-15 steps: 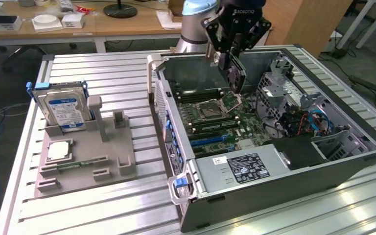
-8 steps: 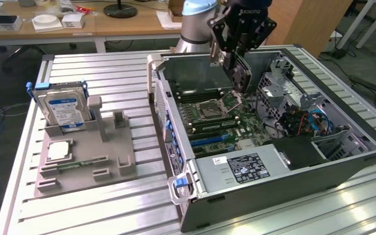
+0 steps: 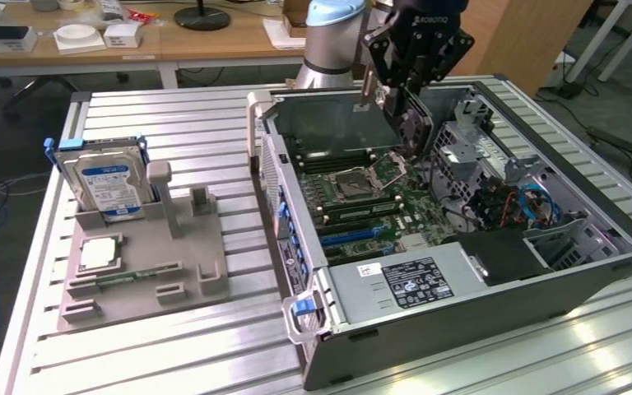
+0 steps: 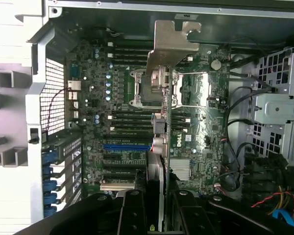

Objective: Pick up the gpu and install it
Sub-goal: 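Pick up the gpu and move the gpu toward the slot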

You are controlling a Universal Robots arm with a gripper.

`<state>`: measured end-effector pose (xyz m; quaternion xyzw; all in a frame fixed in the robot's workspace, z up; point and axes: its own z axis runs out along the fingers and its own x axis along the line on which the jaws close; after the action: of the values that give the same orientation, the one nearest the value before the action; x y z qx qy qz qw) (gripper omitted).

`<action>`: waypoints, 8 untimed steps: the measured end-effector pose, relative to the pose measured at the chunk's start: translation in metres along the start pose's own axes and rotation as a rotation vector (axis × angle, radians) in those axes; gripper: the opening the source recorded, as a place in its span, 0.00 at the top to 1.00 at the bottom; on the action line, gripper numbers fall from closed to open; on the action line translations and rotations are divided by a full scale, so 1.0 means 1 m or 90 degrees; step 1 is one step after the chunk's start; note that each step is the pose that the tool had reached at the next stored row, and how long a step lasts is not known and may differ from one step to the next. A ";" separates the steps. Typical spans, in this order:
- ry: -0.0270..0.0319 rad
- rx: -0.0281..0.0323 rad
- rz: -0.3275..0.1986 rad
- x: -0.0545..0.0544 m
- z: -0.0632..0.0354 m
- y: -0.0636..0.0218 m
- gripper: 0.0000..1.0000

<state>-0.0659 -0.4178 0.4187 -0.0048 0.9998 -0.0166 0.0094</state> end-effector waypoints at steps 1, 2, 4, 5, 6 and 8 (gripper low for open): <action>0.0000 0.0000 0.000 -0.002 0.0000 0.0000 0.73; 0.0000 0.0000 0.000 -0.004 0.0001 0.0000 0.73; 0.0000 0.0000 0.000 -0.007 0.0002 0.0000 0.73; 0.0000 0.0000 0.000 -0.010 0.0002 -0.0001 0.73; 0.0000 0.0000 0.000 -0.012 0.0003 -0.0001 0.73; 0.0000 0.0000 0.000 -0.017 0.0003 -0.0001 0.73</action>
<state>-0.0491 -0.4178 0.4186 -0.0047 0.9998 -0.0167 0.0094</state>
